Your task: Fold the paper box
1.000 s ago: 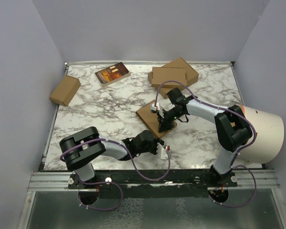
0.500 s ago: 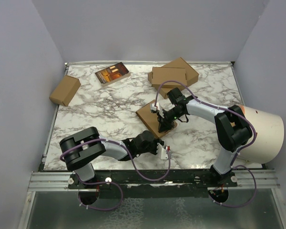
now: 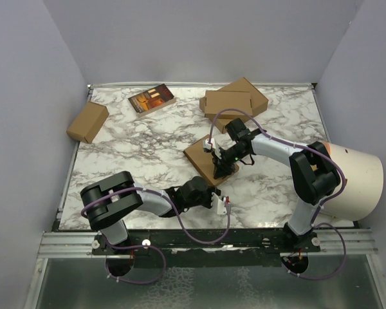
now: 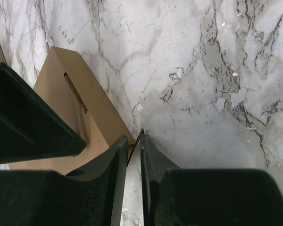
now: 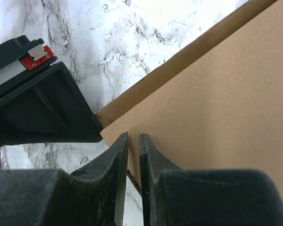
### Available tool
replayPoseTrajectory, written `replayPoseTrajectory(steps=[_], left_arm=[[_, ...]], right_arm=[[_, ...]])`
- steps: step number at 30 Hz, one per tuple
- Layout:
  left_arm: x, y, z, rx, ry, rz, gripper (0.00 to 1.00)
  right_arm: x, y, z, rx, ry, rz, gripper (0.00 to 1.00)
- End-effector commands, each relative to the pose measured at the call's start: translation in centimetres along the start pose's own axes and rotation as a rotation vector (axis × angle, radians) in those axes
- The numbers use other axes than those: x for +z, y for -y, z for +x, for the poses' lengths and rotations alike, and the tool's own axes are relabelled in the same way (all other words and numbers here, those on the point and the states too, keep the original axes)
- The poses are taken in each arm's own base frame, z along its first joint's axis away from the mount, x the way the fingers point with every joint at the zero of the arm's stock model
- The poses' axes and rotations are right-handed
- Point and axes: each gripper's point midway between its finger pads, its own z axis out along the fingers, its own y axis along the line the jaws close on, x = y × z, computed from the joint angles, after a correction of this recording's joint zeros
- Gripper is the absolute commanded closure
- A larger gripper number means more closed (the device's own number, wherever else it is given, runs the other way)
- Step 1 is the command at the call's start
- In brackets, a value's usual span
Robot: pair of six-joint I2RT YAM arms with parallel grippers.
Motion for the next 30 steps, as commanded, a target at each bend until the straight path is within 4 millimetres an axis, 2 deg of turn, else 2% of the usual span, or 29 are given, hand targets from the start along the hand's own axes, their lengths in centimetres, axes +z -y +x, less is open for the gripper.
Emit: replayPoseTrajectory(steps=[1,4,10,30], left_arm=[[-0.5,-0.2,0.2,-0.020,-0.007,-0.026,0.83],[-0.7,-0.1,0.2,-0.037,0.003,-0.031,0.90],[-1.0,0.4,0.6,-0.079,0.014,-0.045,0.92],[-1.5,-0.4,0.4,-0.215,0.075,-0.146,1.00]], right_arm=[[0.8,-0.2,1.5,0.030,-0.047,-0.021,0.83],[0.9,-0.2,1.5,0.029,-0.047,-0.021,0.84],[0.9,0.0,1.7,0.038,-0.053,-0.016,0.84],[1.0,0.2,1.9,0.049,-0.062,-0.009,0.84]])
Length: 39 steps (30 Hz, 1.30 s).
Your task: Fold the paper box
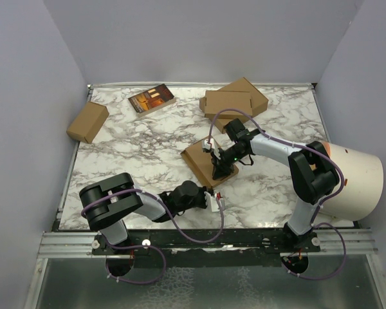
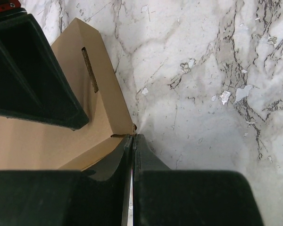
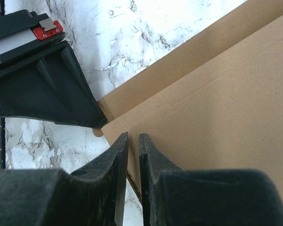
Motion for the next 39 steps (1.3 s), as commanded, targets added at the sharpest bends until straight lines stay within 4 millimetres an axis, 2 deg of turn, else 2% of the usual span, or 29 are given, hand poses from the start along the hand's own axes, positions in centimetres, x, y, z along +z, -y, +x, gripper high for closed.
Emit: replayPoseTrajectory(steps=[1,39], left_arm=[[-0.2,-0.8,-0.5,-0.058,0.032,-0.049,1.00],[-2.1,-2.6,-1.2,-0.234,0.158,-0.139,1.00]], right_arm=[[0.8,0.2,1.9,0.037,-0.066,-0.001,0.84],[1.0,0.5,2.5,0.053,-0.085,0.005,0.84]])
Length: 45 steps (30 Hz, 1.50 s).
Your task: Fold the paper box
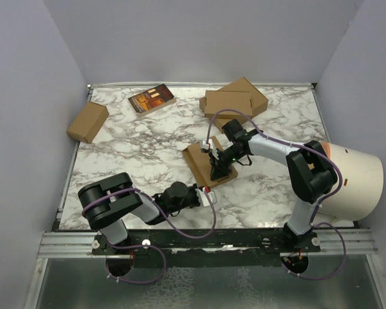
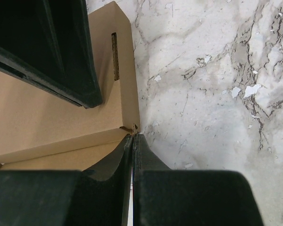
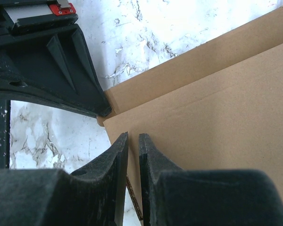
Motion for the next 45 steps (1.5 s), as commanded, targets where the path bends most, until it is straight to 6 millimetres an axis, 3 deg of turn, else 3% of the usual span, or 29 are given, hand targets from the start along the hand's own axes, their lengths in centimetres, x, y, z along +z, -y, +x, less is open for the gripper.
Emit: replayPoseTrajectory(steps=[1,45], left_arm=[[-0.36,-1.40,-2.48,-0.053,0.106,-0.045,1.00],[-1.02,-2.33,-2.56,-0.261,0.196,-0.056,1.00]], right_arm=[[0.43,0.74,2.85,0.047,-0.097,0.027,0.84],[0.56,0.69,3.01,0.052,-0.100,0.023,0.84]])
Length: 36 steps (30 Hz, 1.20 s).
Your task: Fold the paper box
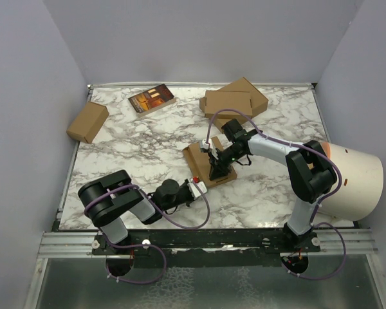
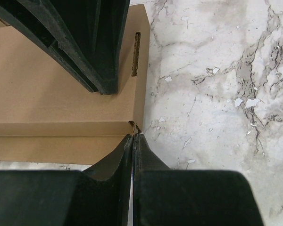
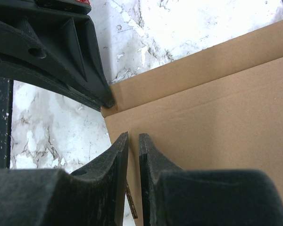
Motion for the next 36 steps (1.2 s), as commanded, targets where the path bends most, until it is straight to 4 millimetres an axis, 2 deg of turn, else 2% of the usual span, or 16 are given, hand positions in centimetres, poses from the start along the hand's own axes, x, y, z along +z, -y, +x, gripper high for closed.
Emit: replayPoseTrajectory(steps=[1,20,36], left_arm=[[0.1,-0.7,-3.2,-0.017,0.134,-0.022,1.00],[0.7,-0.8,-3.1,-0.050,0.112,-0.004,1.00],[2.2,-1.0,-2.7,-0.098,-0.030,0.020,1.00]], right_arm=[[0.3,0.7,3.4,0.060,-0.117,0.032,0.84],[0.2,0.6,3.3,0.059,-0.112,0.028,0.84],[0.3,0.5,3.3,0.059,-0.112,0.024,0.84]])
